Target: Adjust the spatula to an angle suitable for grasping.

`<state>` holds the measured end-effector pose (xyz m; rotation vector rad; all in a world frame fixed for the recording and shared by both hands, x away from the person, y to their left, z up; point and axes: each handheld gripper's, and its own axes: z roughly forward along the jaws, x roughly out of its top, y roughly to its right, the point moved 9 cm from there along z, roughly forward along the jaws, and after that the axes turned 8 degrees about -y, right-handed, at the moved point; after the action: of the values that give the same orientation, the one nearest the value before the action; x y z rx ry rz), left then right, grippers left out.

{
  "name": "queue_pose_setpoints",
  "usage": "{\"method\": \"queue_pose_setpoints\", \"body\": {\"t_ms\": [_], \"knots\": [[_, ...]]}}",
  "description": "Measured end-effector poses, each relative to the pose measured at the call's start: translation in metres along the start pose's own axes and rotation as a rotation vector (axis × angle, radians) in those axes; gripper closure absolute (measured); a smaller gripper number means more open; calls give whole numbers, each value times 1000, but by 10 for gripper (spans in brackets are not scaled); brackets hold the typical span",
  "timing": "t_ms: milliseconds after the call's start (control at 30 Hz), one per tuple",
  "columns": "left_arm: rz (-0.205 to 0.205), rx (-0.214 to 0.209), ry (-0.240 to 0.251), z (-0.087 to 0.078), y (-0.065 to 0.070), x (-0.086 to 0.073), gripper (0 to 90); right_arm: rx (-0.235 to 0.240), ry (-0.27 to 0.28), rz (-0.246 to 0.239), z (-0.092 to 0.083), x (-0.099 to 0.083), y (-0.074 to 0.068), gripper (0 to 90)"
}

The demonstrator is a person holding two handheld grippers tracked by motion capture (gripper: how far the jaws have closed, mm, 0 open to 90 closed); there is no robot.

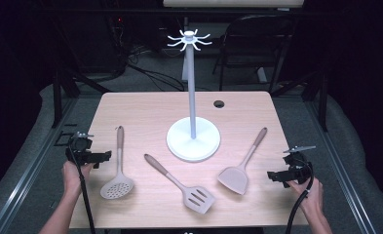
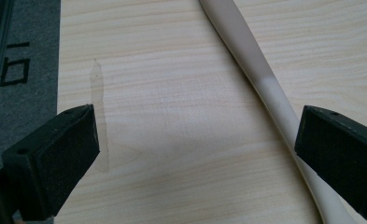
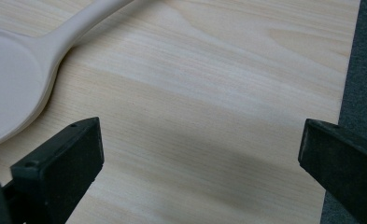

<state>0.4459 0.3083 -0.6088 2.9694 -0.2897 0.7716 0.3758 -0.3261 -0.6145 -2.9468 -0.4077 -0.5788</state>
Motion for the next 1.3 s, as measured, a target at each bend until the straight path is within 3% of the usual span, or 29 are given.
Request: {"method": "queue_pose_setpoints", "body": {"t_ms": [233, 933, 1033, 1300], "knots": [[17, 6, 5, 1, 2, 0, 0, 16, -9, -25, 0, 2, -4, 0], [15, 2, 27, 0, 1, 2, 0, 48, -13, -23, 1, 13, -21, 22], [12, 5, 27, 0, 1, 2, 0, 64, 17, -3, -1, 21, -28, 26], [34, 6, 24, 0, 5, 4, 0, 70, 2, 1, 6, 45, -46, 103]]}}
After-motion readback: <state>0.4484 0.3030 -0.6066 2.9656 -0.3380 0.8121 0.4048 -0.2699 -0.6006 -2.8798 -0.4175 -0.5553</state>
